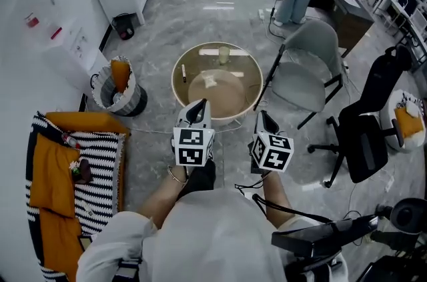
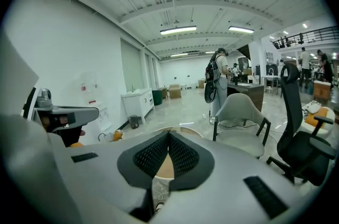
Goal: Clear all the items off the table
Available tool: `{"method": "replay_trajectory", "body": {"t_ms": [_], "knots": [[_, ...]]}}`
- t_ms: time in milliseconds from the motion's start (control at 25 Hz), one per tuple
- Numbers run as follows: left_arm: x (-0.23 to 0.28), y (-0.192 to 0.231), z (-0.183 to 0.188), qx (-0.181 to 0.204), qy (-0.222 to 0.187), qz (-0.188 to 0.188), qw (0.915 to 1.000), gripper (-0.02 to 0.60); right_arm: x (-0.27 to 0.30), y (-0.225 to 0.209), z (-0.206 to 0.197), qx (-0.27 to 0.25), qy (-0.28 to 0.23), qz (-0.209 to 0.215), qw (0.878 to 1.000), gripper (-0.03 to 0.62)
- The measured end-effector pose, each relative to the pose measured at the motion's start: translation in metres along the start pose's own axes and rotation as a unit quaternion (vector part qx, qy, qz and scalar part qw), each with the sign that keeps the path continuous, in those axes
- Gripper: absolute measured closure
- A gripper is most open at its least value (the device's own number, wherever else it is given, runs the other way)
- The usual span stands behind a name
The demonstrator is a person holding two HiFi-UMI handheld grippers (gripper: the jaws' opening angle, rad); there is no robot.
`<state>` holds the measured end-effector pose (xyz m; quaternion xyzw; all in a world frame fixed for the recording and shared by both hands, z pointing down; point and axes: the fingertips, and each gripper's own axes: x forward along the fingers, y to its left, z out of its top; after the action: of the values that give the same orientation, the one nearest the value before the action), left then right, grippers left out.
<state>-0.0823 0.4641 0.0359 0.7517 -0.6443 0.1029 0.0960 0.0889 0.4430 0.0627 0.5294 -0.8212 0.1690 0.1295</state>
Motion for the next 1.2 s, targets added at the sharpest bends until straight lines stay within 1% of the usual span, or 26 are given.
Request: {"method": "replay_trajectory", "body": {"t_ms": [120,280,480,600,680,960,1200], "knots": [[0.031,0.010,-0.004,-0.006,0.005,-0.002,1.0000,0.574,0.029,-0.007,0.005,0.005,0.002,0.003,1.000,0.571],[0.085,0.033,0.001,-0.012,0.005,0.001,0.9999,0.574,0.078,-0.016,0.025,0.008,-0.004,0.009,1.000,0.571],[0.159,0.062,0.025,-0.018,0.003,0.003,0.9998,0.574,0.146,-0.034,0.074,-0.014,-0.004,0.012,1.000,0.571],[0.201,0.081,0.038,-0.024,0.010,0.006,0.9997,0.574,0.184,-0.046,0.102,-0.015,-0.007,0.010,1.000,0.571],[0.227,0.094,0.045,-0.028,0.012,0.009,0.9995,0.574,0.208,-0.052,0.114,-0.014,-0.005,0.008,1.000,0.571],[0.302,0.133,0.058,-0.056,0.020,0.017,0.9981,0.574,0.282,-0.065,0.130,-0.026,0.028,0.011,0.999,0.571],[0.351,0.150,0.051,-0.075,0.036,0.015,0.9964,0.574,0.334,-0.070,0.139,-0.041,0.054,0.017,0.998,0.571]]}}
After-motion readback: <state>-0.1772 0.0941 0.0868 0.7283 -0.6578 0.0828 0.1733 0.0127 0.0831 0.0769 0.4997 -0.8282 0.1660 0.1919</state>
